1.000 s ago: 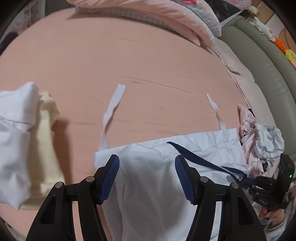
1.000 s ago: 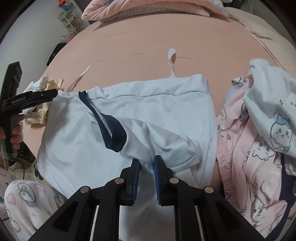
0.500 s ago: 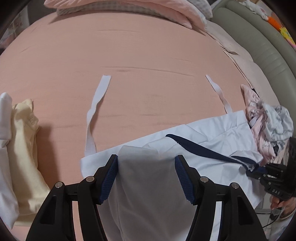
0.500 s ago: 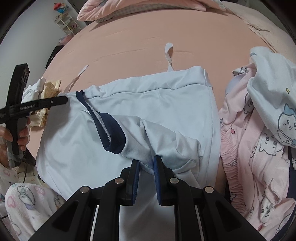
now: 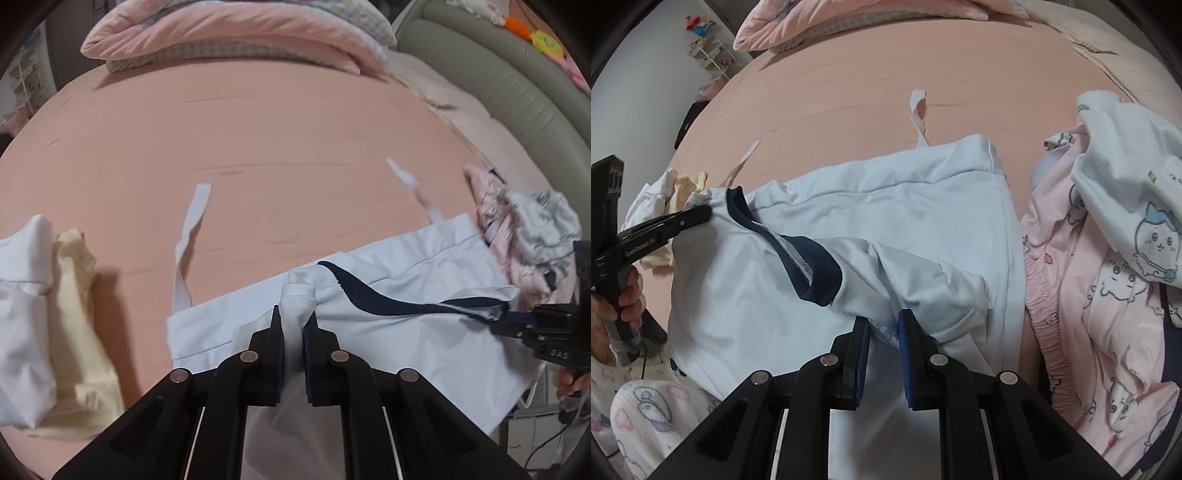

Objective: Fold clothes

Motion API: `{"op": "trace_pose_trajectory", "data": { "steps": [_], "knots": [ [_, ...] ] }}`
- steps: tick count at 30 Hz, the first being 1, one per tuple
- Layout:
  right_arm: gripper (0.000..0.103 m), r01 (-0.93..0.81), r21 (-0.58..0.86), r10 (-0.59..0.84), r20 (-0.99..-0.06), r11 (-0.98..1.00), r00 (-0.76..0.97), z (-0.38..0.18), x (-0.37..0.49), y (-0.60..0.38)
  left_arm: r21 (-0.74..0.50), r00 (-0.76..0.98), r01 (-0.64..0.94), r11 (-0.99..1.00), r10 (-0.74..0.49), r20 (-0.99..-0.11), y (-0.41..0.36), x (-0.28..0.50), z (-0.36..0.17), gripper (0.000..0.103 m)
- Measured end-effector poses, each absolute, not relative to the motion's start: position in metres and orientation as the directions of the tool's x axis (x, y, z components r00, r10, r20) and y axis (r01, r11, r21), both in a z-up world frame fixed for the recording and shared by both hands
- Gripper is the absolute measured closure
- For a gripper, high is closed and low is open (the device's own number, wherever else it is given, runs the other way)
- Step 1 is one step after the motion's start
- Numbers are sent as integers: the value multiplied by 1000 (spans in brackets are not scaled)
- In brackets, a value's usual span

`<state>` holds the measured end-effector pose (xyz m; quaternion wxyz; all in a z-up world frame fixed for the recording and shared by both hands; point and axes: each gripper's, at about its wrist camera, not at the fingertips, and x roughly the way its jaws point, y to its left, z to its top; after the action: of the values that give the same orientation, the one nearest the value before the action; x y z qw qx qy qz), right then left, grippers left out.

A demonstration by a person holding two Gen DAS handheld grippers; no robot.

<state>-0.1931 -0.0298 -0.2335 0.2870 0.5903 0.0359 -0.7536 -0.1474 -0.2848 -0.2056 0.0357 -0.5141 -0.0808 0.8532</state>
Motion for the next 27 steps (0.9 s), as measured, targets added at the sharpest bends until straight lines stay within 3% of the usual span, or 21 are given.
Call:
{"op": "trace_pose_trajectory", "data": {
  "steps": [11, 20, 21, 23, 25, 27],
  "knots": [
    [89, 447, 317, -423, -892, -837, -160, -211, -196, -18, -402, -511, 11, -915, 341, -789, -304, -95, -180, 96],
    [88, 476, 298, -425, -886, -828, -184, -200, -186, -11, -453, -483, 2, -892, 396, -781, -303, -61, -195, 96],
    [85, 480, 290, -425, -883, -828, -199, -196, -187, -11, -460, -481, 4, -888, 401, -780, -302, -59, -198, 96],
    [49, 484, 265, -411, -883, -834, -225, -186, -193, -13, -473, -477, 8, -881, 413, -776, -302, -54, -202, 96],
    [41, 497, 228, -391, -885, -837, -253, -176, -201, -18, -487, -468, 18, -873, 423, -776, -303, -52, -209, 96],
    [41, 518, 185, -370, -885, -835, -282, -167, -209, -25, -501, -460, 35, -865, 432, -776, -304, -51, -217, 97]
  ]
}}
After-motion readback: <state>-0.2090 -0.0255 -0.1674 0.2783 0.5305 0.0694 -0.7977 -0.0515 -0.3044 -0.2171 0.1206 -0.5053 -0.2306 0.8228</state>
